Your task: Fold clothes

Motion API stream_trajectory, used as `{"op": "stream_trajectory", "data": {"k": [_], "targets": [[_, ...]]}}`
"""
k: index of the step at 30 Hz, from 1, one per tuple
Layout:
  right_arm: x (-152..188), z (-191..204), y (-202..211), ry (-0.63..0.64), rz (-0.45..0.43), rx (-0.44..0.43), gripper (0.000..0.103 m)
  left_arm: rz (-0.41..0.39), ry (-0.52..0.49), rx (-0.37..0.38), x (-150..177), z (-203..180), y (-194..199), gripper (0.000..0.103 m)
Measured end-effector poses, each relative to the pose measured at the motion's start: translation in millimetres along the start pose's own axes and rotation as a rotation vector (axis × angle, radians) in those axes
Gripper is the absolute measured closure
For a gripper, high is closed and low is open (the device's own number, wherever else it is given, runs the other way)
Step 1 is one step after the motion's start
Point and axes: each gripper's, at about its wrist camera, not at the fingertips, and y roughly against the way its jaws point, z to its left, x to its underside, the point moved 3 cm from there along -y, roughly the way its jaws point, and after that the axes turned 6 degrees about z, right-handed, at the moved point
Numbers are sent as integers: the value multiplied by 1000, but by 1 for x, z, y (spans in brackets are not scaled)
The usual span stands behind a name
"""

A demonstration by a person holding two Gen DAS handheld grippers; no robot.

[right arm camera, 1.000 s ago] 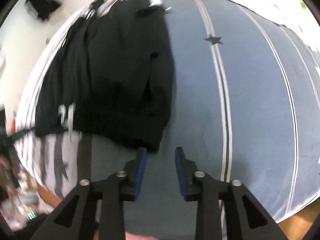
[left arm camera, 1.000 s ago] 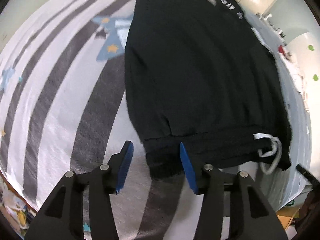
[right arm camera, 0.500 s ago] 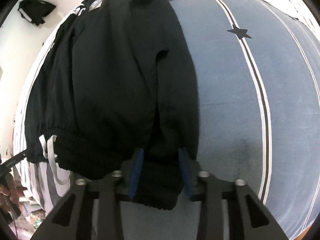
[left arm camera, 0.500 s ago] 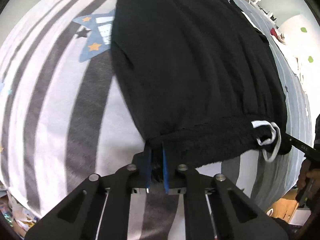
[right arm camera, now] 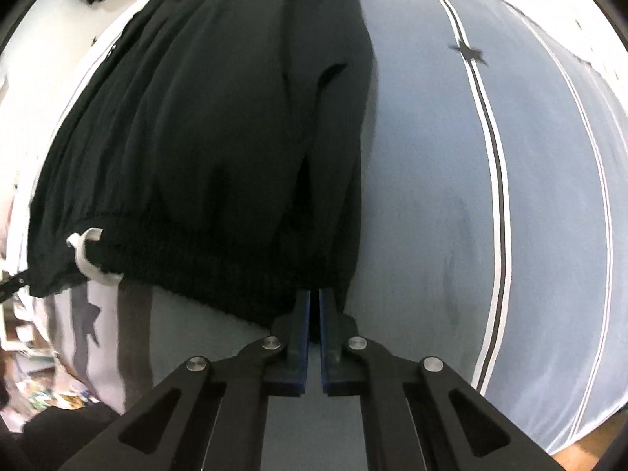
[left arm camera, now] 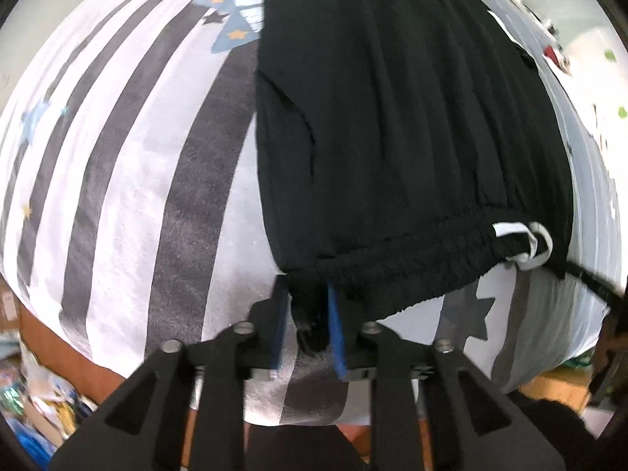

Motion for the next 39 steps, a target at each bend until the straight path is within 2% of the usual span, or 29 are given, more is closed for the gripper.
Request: {"op": "stream_trajectory", "data": {"k": [2,4,6,8,11,15,20,25,26,29,32,36,39], "targets": [[4,-6,4,-17,19,4,94,14,35,-8,1,12,3,68],[4,-14,9,-36,25,20,92,-8,59,-25,0,23,12,63],[-2,-25,18,-67,13,59,91,-47,71,-106,-7,37,23,62],[-14,-36,28,-97,-11,94,88,-85,86,-139,-21,51,32,62],[-46,-50,45,-140,-72,152,80,-124,125,-127,-58,70,38,62],[-98,-62,66,-187,-164,202,64,-195,109,-113,-110,75,44,62],[-163,-45,80,-248,-240,246,64,-245,65,-86,-191,82,39,62],[-212,-33,78,-247,-293,249,60,-315,31,-89,-270,77,47,61],[-230,-33,71,-237,-297,242,60,-332,26,-91,-295,78,45,59],[-296,-32,40,-201,-305,208,60,-361,38,-76,-337,71,51,55],[-323,-32,24,-153,-295,160,60,-359,55,-50,-368,61,43,51],[-339,-23,20,-63,-282,112,59,-331,86,-11,-388,55,29,44],[-354,-17,10,0,-285,106,56,-304,61,-2,-397,46,13,41]]}}
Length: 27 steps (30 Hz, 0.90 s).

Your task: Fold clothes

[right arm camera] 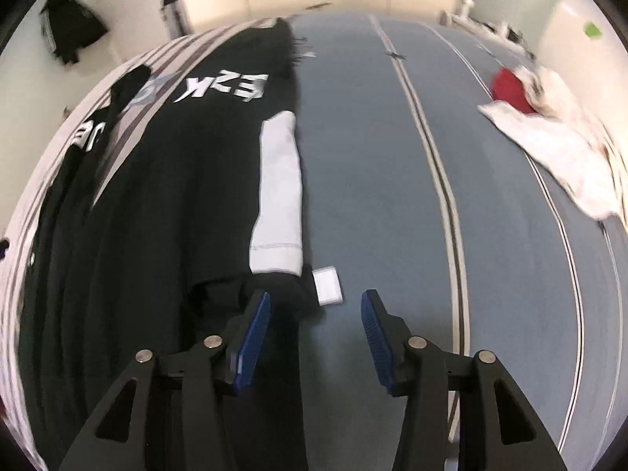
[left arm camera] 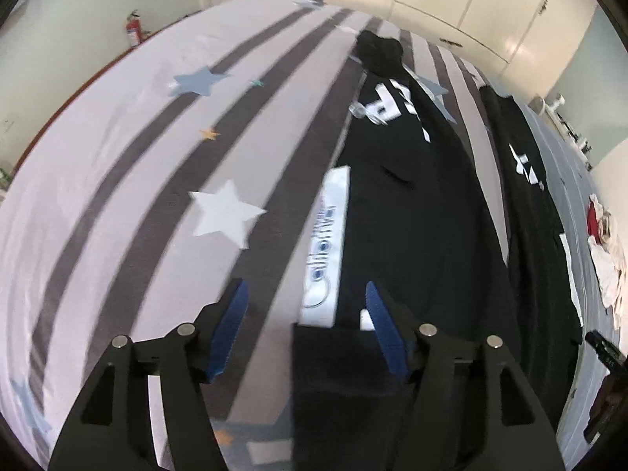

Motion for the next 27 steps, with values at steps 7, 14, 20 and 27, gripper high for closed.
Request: {"op": "stream_trajectory", "data": {"k": [7,14,20,27], "targets": [[-6,-6,-31,-64,46,30,55,139,-62,-1,-5,-4,-68,40],[7,-21,-42,-165,65,25,46,114,-179,39,-1,-17,-56,100],[0,-49,-12,-197,-11,78,46,16,-200,103,-9,-44,3,100],[8,-118,17,-232,-29,154,46,-70,-305,223,-16,-127,70,100]]}}
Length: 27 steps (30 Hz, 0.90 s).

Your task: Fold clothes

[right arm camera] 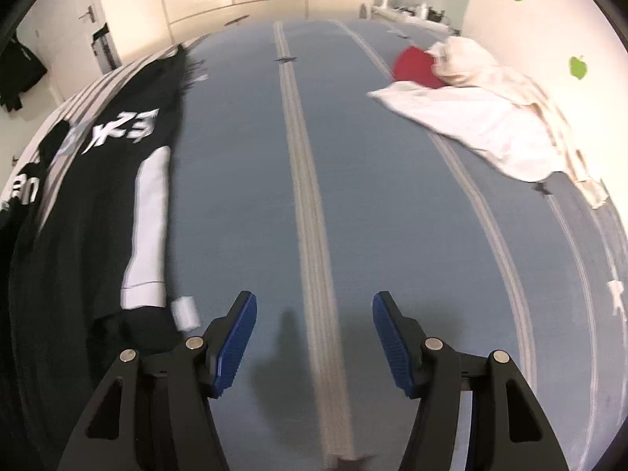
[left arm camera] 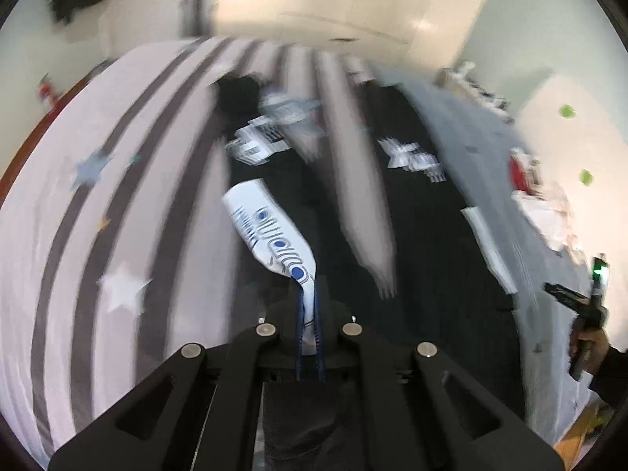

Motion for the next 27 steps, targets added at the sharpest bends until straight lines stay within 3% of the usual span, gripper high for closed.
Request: {"op": "stream_trajectory", "data": {"k": [7,10,13,14,15,17,19,22,24,27], "targets": [[12,-72,13,-75,1,9,46,-3,-176,191,-50,-169,-13,100],[20,-97,18,-108,5,5,46,43,-262,250,-56,-244,-43,100],[31,-114,21,-125,9,6,44,143,-304,285,-54,-306,-96,98],[34,-118,21,-128,11,6,44,195,-302,281,-51,-320,-116,89],[38,-122,21,-128,15,8,44,247,-299,279,-47,-333,-135,70],[44,-128,21,-139,17,10,44,366,-285,290,-36,-348,-161,51],[50,-134,21,-152,19,9,44,415,-260,283,-32,-347,-165,47],[57,-140,20,-171,27,4,44,383,-205,365,-35,-333,-132,39],[60,-140,19,-172,31,2,44,350,-162,424,-37,-315,-103,22],[61,-137,18,-171,35,0,44,286,-94,469,-35,-269,-63,19]]}}
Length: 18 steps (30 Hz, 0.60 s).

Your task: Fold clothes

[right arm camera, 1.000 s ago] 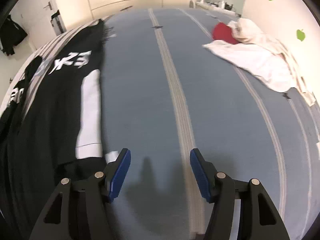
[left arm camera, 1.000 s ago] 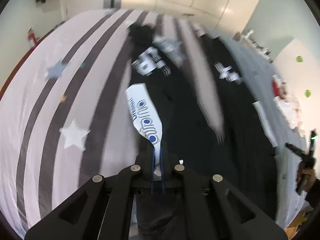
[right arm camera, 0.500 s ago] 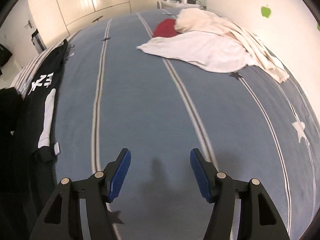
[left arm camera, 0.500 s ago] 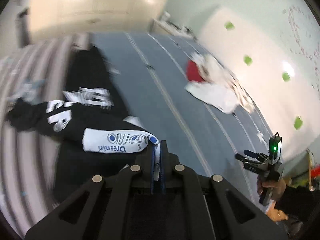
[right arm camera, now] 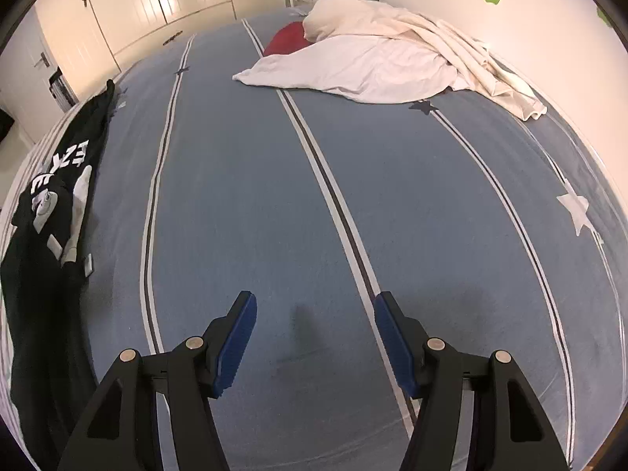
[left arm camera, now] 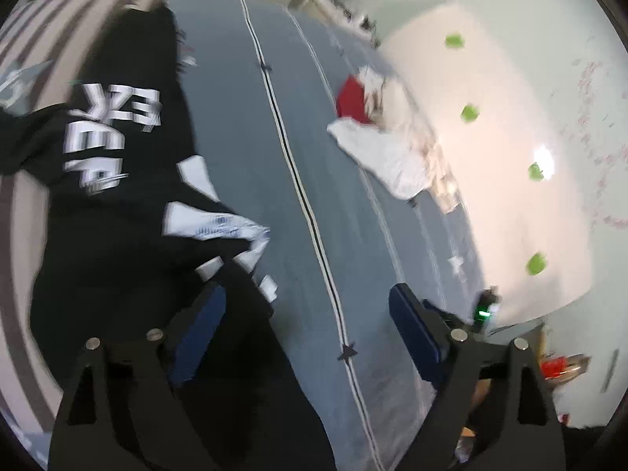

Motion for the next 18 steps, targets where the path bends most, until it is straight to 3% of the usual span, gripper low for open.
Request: {"op": "stream_trajectory", "data": {"k": [1,3,7,13,15,18], "targets": [[0,2,0,0,0,0,44,-33,4,-14,8,11,16,19],[0,7,-1,1,3,-9,44,-97,32,-123,36,46,46,19],[0,22,-2,15,8,-31,44,-57,170,-261,114,123,70,19],[1,47,3,72,-3,-24,44,-13,420,-292,262,199,82,19],[3,51,1,79,3,-11,44,-28,473,-277,298,209,80,20],[8,55,-1,81,18,8,44,-57,491,-225,323,214,68,20]]}}
